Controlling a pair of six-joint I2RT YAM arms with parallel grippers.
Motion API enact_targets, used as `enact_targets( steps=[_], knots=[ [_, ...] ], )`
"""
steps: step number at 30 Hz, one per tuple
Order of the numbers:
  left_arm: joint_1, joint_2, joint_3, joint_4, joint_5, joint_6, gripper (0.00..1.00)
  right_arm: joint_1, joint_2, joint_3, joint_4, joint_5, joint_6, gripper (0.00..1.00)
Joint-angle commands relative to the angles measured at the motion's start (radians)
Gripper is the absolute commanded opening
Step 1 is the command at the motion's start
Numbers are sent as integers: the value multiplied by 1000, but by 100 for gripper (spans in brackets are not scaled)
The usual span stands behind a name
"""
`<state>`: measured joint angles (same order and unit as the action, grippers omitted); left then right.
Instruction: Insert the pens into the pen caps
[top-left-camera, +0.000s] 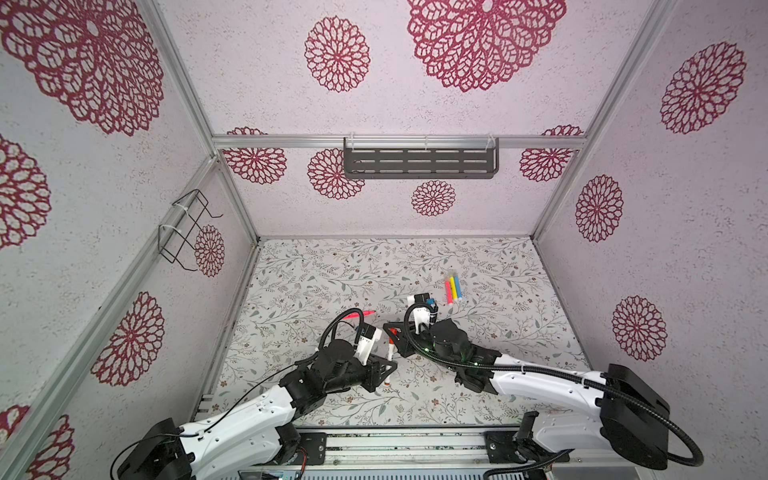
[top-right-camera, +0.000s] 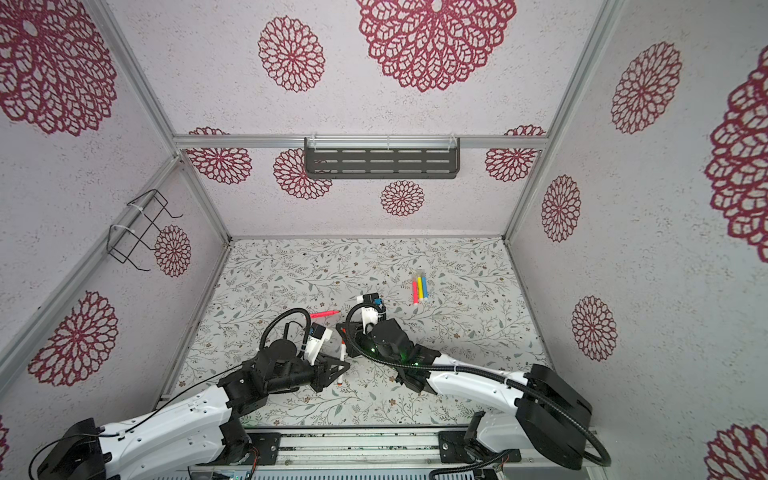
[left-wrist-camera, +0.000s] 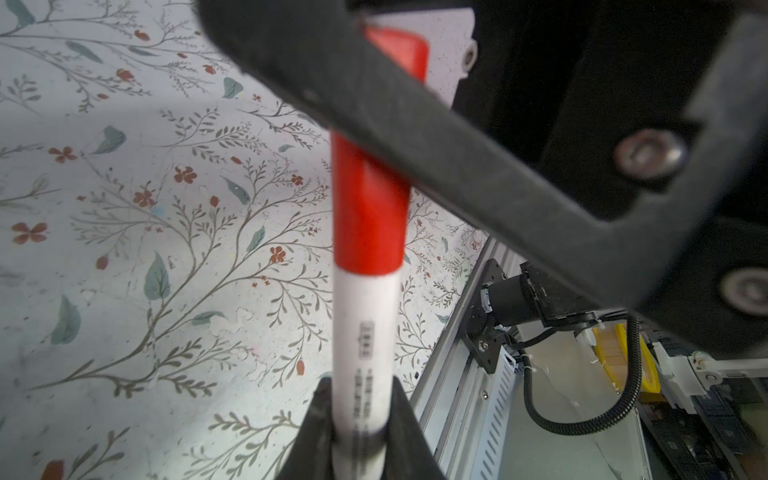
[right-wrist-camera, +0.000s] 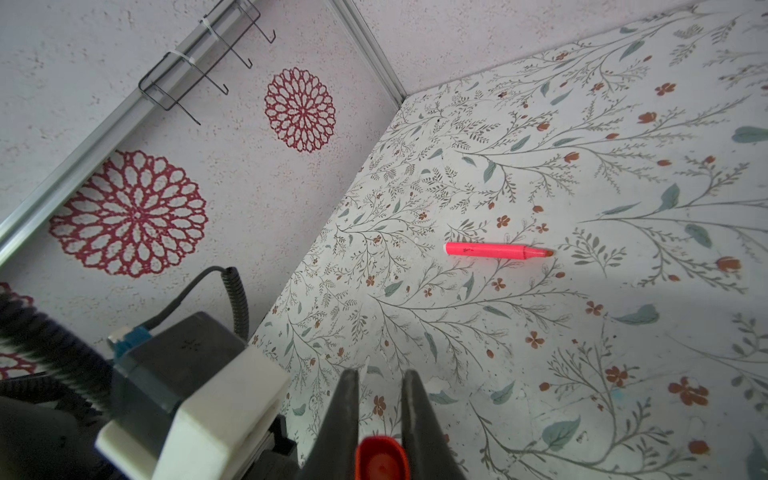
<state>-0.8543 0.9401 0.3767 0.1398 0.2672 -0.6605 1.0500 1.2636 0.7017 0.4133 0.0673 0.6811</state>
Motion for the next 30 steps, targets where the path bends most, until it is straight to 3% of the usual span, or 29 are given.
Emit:
enact_targets(
  steps=[1, 6, 9, 16, 30],
  knots=[
    [57, 10, 30, 286, -125, -22, 0, 60, -86, 24, -271, -229, -105, 22],
    [38, 21, 20, 290, -102, -13, 0, 26, -273, 45, -290, -205, -152, 48],
    [19, 14, 17, 287, -107, 1, 0, 9, -380, 20, -303, -169, -158, 53],
    [-58, 0, 41, 275, -148, 71, 0, -20, -500, -25, -341, -145, -150, 54],
    [-160, 24, 97, 269, -209, 133, 0, -22, -379, 39, -347, -166, -194, 49]
  ],
)
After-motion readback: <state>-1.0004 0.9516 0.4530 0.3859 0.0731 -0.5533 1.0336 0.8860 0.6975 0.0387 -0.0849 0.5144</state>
